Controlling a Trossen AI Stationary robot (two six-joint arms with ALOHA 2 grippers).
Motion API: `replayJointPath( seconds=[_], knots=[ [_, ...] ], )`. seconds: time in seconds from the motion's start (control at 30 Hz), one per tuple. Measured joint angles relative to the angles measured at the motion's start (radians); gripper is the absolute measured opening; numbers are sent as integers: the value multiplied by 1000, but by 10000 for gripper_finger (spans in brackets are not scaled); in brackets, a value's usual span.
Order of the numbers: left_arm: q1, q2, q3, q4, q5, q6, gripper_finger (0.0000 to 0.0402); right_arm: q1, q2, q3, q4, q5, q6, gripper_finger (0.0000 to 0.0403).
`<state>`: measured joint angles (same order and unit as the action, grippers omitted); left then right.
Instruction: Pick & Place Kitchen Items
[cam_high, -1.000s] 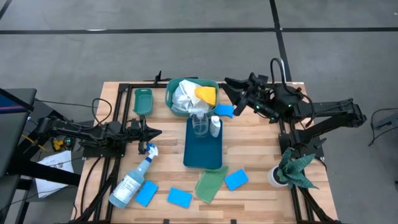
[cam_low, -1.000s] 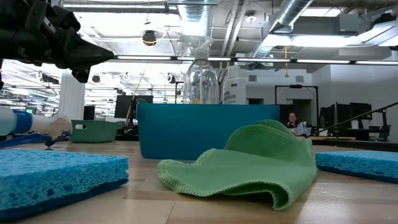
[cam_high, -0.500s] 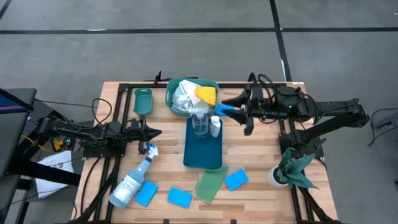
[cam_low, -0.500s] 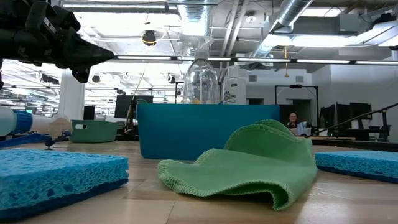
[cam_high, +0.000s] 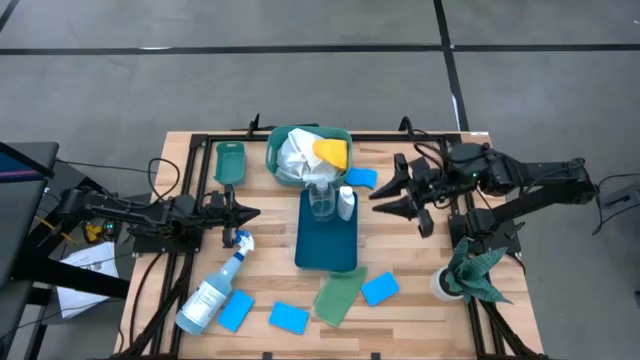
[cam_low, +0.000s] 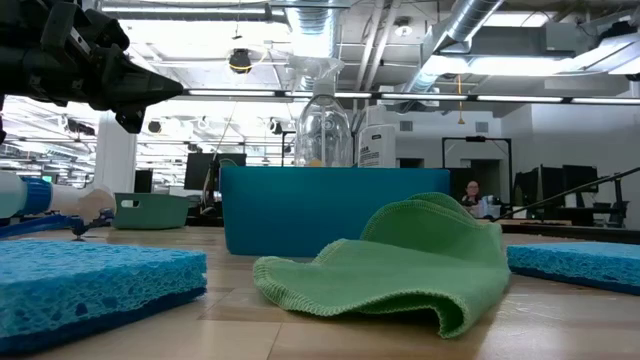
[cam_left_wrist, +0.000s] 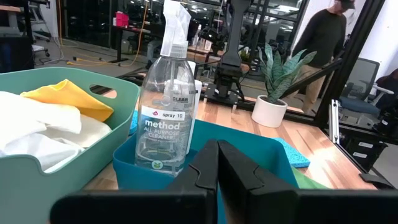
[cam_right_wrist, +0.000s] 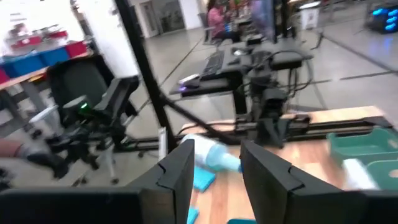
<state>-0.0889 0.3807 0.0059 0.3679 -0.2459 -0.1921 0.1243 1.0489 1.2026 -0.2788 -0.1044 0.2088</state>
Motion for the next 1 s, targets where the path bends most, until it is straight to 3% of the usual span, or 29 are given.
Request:
replayJointPath(
  seconds=[0.47,1.0],
  knots=[
    [0,0,0,0,0,0,0,203,41,-3,-225,82,119,118],
    [0,0,0,0,0,0,0,299,188,-1,-528,73,376,118]
  ],
)
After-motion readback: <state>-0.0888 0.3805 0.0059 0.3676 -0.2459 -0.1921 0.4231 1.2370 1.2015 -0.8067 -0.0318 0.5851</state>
